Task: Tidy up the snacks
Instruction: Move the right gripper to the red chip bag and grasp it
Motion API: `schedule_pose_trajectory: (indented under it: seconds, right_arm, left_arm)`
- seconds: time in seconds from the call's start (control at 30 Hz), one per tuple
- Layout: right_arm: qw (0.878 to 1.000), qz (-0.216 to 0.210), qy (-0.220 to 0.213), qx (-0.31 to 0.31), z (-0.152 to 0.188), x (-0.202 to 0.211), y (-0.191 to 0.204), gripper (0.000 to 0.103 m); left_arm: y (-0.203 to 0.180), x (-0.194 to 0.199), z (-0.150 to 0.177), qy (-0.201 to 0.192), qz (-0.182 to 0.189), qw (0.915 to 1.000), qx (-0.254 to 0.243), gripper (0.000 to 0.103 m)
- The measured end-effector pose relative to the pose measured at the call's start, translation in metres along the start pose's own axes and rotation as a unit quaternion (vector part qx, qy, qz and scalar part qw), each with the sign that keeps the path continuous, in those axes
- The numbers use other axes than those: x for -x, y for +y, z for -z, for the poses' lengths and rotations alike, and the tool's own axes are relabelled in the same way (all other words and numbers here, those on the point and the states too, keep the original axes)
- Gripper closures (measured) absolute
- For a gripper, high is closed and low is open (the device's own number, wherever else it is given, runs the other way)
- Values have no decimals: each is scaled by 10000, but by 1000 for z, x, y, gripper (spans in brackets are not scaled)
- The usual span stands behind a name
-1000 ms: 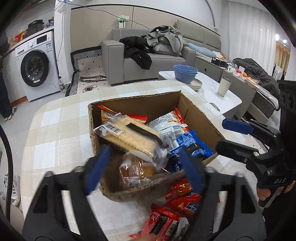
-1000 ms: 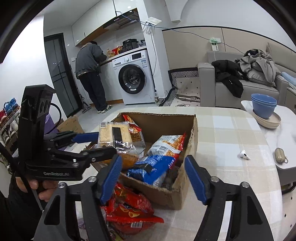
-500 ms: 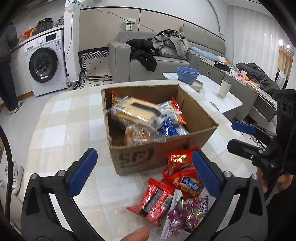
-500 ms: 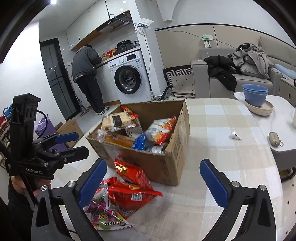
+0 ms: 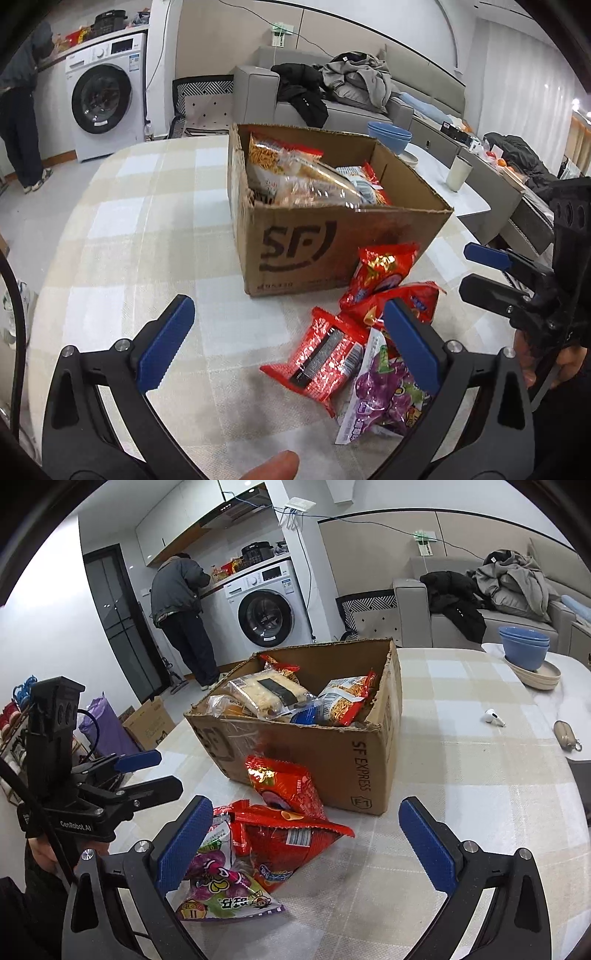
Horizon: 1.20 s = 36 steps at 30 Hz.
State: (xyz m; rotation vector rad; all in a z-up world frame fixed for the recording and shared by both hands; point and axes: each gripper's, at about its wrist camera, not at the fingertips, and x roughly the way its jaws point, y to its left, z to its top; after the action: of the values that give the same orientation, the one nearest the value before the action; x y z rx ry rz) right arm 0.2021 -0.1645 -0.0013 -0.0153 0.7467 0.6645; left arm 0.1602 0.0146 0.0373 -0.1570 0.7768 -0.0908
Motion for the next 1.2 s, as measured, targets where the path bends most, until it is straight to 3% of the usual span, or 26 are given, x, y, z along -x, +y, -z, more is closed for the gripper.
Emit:
schedule_pose_trajectory:
  seconds: [0.07,0.23,0.4,0.8,0.93,1.2]
  right_arm:
    - [10000,15,59,-4,2,-2,3,1]
    - [9997,-30,229,41,5,-10,12,1]
    - [9987,83,496,105,11,-25,19,1]
    - [9969,77,767,-173,17,-42,9,2]
    - [9966,48,799,-171,18,-46,9,17]
    - [9957,36,915,-165,24,-53,9,33]
  left_arm:
    - [-1,-4,0,172,-46,9998,-52,1]
    - [-8,5,1,44,-66,9998,-188,1]
    - [-6,2,8,197,-214,9994,-202,1]
    - [10,-32,28,694,-174,9974,-16,1]
    - [17,-40,28,768,-154,9969,91,1]
    - [21,-51,27,788,-160,9967,96,1]
